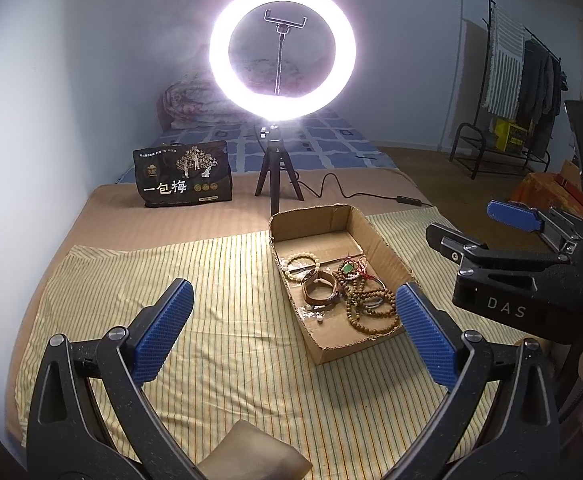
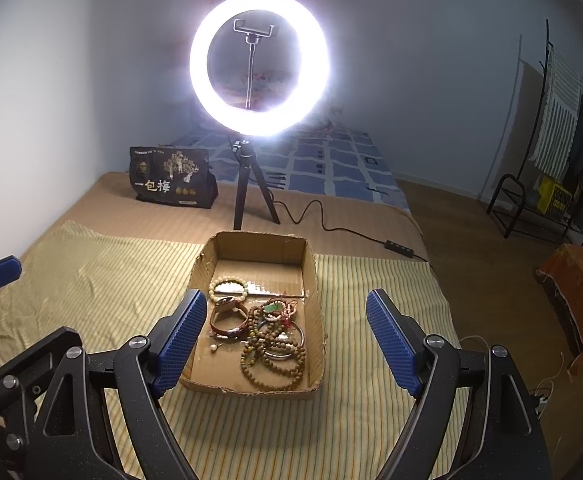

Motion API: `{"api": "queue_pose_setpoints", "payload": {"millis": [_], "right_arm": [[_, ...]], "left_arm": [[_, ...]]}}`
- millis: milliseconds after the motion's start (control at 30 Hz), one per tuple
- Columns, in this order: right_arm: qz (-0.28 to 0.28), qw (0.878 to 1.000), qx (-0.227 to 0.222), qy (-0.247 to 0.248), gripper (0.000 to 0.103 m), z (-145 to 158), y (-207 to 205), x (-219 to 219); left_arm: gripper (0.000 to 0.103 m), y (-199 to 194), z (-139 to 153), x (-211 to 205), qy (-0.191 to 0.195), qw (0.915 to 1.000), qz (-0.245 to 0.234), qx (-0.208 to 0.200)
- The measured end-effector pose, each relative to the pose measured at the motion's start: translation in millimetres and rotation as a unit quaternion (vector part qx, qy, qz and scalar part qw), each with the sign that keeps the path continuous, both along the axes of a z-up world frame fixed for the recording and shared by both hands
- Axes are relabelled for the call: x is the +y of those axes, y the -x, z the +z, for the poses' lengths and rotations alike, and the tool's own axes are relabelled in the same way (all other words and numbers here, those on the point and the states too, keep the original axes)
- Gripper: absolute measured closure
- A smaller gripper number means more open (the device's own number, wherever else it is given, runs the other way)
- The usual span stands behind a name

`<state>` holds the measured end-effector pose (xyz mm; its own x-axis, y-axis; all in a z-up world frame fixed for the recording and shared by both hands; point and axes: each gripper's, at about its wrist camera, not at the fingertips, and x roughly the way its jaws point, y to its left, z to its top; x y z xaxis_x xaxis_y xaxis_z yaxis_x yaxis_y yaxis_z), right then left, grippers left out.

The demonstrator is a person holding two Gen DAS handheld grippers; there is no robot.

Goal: Organize jewelry

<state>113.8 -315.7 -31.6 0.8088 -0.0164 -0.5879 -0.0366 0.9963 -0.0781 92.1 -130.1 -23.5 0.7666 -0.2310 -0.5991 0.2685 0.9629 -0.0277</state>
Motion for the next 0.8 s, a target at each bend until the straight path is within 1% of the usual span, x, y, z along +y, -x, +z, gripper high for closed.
{"api": "queue_pose_setpoints", "payload": {"millis": [267,533,800], "right_arm": [[-0.001,1.000,0.008,-0.002,0.021,-3.7,-0.9,-4.6],[-0.002,1.000,0.013,-0.002,0.021,-6.3,-4.0,-7.2],[-0.005,1.000,0.019,-0.003,0.021,-9.7,-6.3,-10.4]], "left_arm": [[0.000,0.3,-2.1,-0.4,-0.004,0.9999,0.012,0.001],[0.000,-1.5,-3.4,-2.2,-0.003,0.9999,0.012,0.007],[0.000,-2.0,-4.5,-1.4,-0.001,0.9998,0.022,0.001]]}}
